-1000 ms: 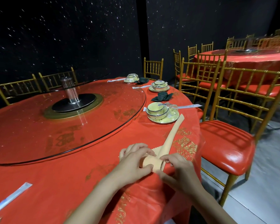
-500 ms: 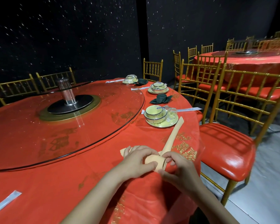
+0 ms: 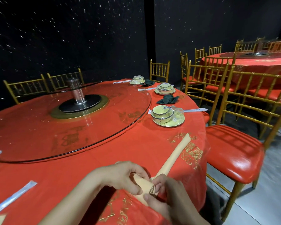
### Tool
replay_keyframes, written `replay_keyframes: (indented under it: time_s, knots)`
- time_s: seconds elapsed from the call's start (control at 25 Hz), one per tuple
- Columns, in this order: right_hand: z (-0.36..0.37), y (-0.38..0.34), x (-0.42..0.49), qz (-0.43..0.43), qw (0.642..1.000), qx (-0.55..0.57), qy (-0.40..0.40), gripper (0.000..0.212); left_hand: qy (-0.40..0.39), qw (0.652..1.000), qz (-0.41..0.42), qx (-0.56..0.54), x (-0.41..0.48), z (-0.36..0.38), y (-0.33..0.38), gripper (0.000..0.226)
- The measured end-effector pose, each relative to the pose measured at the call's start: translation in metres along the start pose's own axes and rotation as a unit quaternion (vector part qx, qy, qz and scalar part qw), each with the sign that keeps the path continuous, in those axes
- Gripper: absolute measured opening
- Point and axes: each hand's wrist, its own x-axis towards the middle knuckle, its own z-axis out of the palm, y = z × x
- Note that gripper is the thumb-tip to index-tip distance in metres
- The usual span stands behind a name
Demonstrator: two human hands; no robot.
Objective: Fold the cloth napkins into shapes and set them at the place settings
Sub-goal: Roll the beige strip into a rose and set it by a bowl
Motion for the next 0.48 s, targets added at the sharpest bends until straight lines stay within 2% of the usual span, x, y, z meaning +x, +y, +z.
replay_keyframes:
  time_s: [0.08, 0.2, 0.28, 0.4, 0.48]
  knots:
    - [-0.002, -0.001, -0.003, -0.043, 0.996, -0.071, 0.040, 0.045, -0.014, 1.000, -0.021, -0.003, 0.005, 0.000, 0.002, 0.035]
    - [-0.003, -0.001, -0.007, -0.089, 0.982, -0.160, 0.045, 0.059, -0.026, 0.998, -0.056, 0.025, 0.019, -0.002, 0.009, 0.039]
    - [-0.008, -0.005, -0.004, -0.068, 0.984, -0.164, 0.032, 0.055, -0.002, 0.995, -0.054, 0.080, 0.023, -0.001, 0.015, 0.043]
    - [-0.018, -0.003, 0.002, 0.015, 0.995, -0.102, 0.007, 0.052, 0.141, 0.985, -0.013, 0.102, 0.016, 0.004, 0.017, 0.049]
    - [-0.021, 0.002, 0.009, 0.037, 0.996, -0.074, 0.032, 0.046, 0.240, 0.967, 0.044, 0.077, 0.008, 0.013, 0.011, 0.037]
